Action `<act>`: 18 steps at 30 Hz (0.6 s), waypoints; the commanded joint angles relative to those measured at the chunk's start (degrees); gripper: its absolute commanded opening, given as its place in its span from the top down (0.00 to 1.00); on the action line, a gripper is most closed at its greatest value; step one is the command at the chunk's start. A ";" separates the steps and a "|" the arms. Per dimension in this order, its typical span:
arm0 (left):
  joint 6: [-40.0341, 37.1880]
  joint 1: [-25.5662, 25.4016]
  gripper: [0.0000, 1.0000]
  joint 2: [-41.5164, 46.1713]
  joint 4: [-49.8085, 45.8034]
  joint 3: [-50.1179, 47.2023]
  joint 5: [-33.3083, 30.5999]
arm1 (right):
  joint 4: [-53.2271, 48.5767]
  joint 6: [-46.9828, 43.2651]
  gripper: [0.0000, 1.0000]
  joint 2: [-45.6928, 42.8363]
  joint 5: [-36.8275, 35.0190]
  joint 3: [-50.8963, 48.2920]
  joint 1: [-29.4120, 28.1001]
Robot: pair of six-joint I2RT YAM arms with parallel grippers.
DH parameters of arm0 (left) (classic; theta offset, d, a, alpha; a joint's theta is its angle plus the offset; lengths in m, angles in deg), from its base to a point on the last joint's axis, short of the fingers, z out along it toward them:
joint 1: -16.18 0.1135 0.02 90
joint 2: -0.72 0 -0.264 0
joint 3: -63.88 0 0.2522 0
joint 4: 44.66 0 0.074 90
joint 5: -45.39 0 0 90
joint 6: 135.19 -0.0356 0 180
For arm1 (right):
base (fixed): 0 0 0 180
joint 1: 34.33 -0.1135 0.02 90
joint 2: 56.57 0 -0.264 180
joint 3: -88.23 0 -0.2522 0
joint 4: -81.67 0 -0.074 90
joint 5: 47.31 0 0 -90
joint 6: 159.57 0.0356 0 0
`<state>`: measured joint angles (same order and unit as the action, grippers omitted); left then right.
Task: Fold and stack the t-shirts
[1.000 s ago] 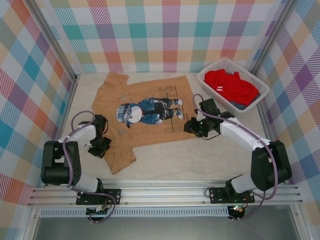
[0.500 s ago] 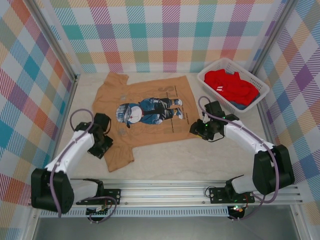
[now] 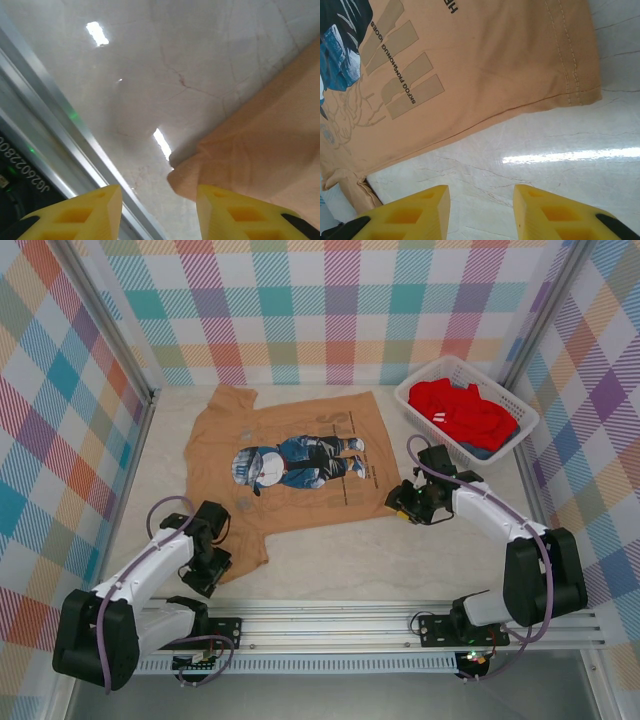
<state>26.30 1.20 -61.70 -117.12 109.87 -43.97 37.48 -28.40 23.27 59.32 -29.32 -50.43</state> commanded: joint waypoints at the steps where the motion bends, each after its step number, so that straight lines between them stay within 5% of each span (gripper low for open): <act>1: 1.64 -1.14 0.57 0.55 1.47 -0.46 0.99 | 0.29 0.42 0.62 0.22 1.36 0.20 0.19; 12: 0.25 -1.45 0.78 -5.41 7.92 -1.72 3.50 | 0.44 0.93 0.63 0.98 0.69 0.02 0.30; 18: -0.39 -3.24 0.86 -4.47 0.87 3.97 1.77 | 0.37 1.20 0.63 1.29 -0.01 0.02 0.37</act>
<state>26.32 -0.68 -66.72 -111.68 110.81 -41.24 38.07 -27.99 24.05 59.67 -29.32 -50.43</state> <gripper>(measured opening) 0.130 0.369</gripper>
